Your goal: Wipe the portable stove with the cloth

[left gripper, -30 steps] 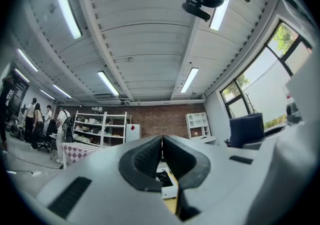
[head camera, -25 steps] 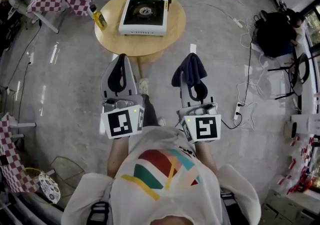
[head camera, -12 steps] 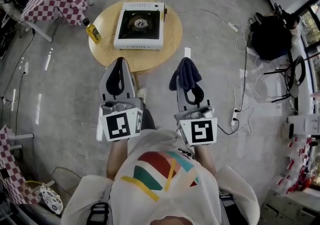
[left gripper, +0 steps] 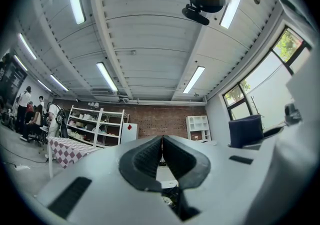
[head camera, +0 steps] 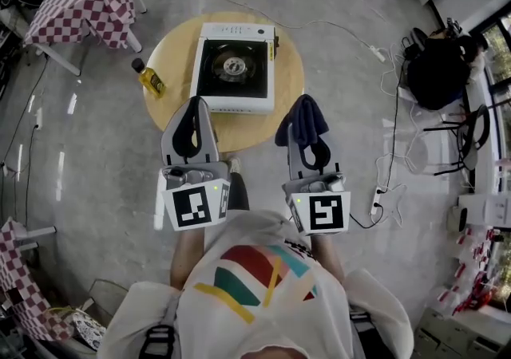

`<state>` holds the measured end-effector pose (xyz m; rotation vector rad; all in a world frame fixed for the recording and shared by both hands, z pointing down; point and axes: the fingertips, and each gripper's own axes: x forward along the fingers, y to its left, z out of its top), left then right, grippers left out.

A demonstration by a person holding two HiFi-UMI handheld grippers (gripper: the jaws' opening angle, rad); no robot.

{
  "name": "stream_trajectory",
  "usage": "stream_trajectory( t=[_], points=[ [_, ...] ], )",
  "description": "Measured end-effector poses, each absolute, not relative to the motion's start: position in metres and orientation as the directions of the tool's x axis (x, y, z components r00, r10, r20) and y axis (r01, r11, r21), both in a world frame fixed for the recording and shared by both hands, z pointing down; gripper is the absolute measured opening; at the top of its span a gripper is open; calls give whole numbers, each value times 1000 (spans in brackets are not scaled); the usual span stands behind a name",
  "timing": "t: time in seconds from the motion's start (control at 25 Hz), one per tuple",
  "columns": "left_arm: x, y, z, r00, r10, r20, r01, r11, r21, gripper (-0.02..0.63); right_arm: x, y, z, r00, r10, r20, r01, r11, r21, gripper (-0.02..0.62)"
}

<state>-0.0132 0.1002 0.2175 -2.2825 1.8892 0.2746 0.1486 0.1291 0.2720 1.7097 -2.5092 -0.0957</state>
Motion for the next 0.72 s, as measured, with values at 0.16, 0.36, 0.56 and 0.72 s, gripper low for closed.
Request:
stream_trajectory(
  t=[0.16,0.36,0.56,0.72],
  points=[
    [-30,41,207,198,-946,-256,-979,-203,-7,6,139,70,263,-333,-942,52,-932,337,137,34],
    [-59,-31,202,207,-942,-264,-976,-216,5,6,116,5,262,-292,-951,98,-938,305,167,34],
    [-74,-81,206,232,-939,-255,-970,-241,3,6,104,-36,267,-278,-955,107,-939,293,178,34],
    [-84,-103,210,241,-937,-251,-968,-250,5,6,98,-58,275,-261,-957,128,-949,278,148,34]
  ],
)
